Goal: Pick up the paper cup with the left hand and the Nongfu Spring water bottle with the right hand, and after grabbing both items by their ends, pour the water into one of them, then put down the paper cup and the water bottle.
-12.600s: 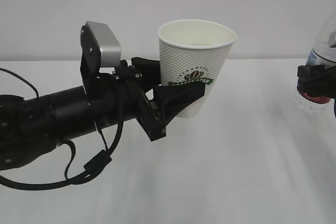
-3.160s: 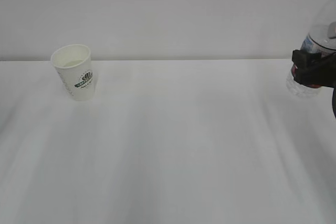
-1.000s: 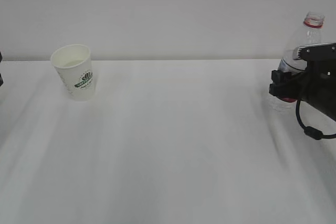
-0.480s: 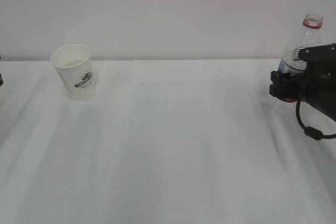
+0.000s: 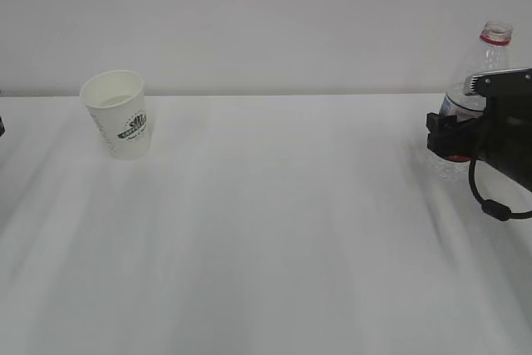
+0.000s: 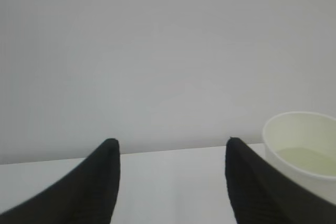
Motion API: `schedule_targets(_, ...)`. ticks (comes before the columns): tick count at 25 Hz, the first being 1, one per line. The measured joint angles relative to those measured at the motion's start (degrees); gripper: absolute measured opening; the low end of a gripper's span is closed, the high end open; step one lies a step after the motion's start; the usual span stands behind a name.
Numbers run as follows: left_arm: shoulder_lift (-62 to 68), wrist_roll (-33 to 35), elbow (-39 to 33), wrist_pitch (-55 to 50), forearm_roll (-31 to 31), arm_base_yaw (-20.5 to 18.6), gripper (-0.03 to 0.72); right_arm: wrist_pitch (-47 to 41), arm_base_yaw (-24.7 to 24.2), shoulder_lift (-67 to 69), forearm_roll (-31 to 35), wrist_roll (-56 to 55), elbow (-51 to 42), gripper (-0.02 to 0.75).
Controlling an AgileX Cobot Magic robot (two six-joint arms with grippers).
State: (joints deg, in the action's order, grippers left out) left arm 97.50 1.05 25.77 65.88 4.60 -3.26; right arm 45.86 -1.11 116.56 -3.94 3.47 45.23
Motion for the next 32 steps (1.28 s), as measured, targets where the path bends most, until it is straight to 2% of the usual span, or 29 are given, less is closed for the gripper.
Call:
schedule_targets(11,0.00,0.00,0.00,0.00,0.00,0.00,0.447,3.57,0.00,-1.27,0.00,0.00,0.00,0.627)
schedule_targets(32,-1.82,0.00,0.00,0.00,0.00,0.00,0.444,-2.71,0.00,-14.05,0.24,-0.54,0.00,0.627)
